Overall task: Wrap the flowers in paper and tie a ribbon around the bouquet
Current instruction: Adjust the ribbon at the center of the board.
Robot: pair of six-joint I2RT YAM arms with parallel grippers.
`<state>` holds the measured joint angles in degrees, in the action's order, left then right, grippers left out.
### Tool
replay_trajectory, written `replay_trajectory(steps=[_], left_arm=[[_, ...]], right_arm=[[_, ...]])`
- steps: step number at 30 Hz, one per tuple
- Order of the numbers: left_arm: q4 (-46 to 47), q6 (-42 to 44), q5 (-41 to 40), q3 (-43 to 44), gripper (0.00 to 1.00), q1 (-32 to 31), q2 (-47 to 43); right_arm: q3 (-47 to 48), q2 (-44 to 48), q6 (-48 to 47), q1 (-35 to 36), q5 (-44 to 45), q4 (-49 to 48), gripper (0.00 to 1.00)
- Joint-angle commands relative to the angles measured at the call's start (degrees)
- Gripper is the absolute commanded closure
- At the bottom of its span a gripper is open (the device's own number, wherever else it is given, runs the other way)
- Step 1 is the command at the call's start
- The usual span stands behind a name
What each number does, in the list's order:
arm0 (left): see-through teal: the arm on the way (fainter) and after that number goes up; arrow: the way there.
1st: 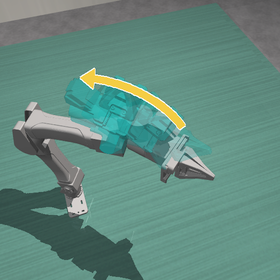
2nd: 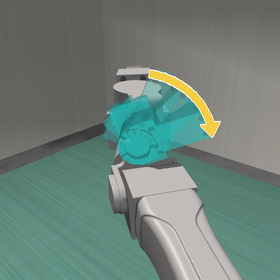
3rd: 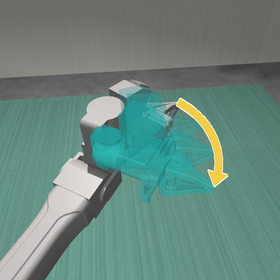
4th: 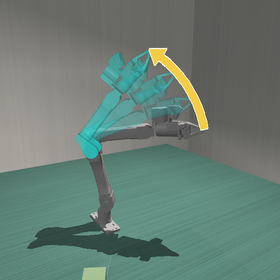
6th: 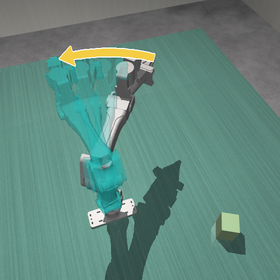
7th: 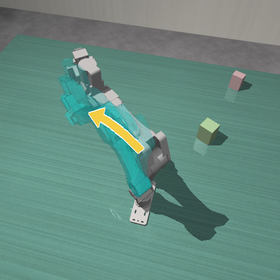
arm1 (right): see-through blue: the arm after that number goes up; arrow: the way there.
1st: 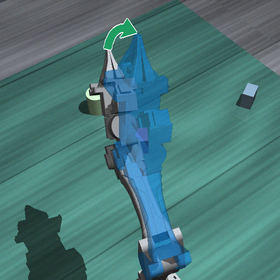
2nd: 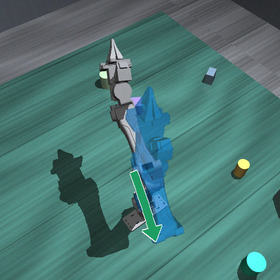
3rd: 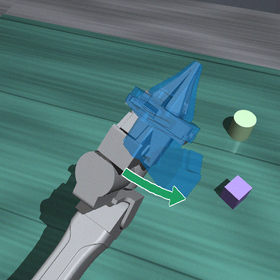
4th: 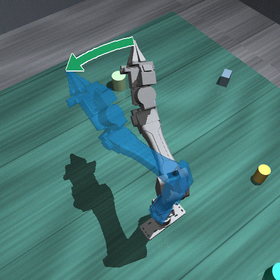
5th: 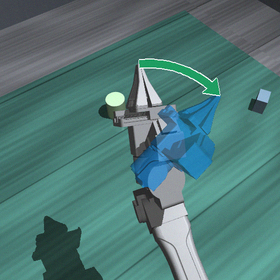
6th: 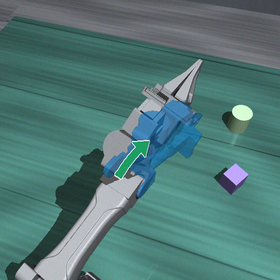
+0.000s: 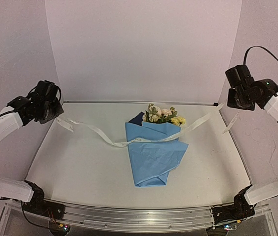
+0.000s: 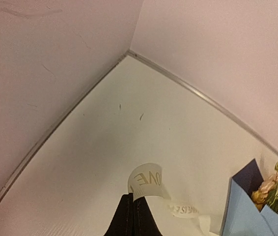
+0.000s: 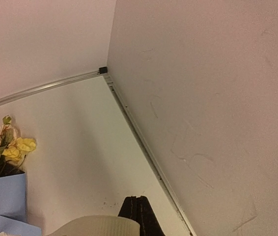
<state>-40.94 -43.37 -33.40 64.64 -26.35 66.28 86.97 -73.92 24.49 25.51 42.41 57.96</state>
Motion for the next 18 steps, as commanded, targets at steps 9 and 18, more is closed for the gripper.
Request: replay_trajectory(steps=[9,18], left_arm=[[-4.6,-2.5,-4.5,-6.8,1.0,4.4,-8.0],[3.3,-5.5,2.5,-17.8,1.0,13.2,-4.9]], right_arm=[[-12.1,8.0,8.9,-4.3,8.3,14.7,1.0],[-16.2,-1.5,13.1,-9.6,3.7,15.6,1.0]])
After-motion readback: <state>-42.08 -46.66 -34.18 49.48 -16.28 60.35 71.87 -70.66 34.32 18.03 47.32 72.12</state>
